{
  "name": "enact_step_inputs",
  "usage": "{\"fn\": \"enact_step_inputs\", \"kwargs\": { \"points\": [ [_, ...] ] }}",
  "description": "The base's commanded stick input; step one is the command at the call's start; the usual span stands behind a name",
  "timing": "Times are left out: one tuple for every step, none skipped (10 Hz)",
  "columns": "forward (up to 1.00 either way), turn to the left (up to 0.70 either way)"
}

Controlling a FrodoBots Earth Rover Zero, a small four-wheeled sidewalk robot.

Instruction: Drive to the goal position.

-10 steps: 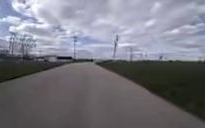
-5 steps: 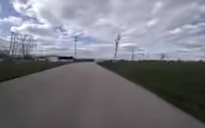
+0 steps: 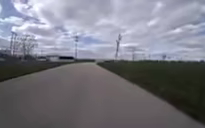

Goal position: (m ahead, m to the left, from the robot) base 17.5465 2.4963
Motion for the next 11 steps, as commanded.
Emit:
{"fn": "enact_step_inputs", "kwargs": {
  "points": [
    [1.00, 0.00],
    [1.00, 0.00],
    [1.00, 0.00],
    [1.00, 0.01],
    [1.00, 0.02],
    [1.00, 0.05],
    [1.00, 0.18],
    [1.00, 0.38],
    [1.00, 0.37],
    [1.00, 0.16],
    [1.00, 0.00]
  ]
}}
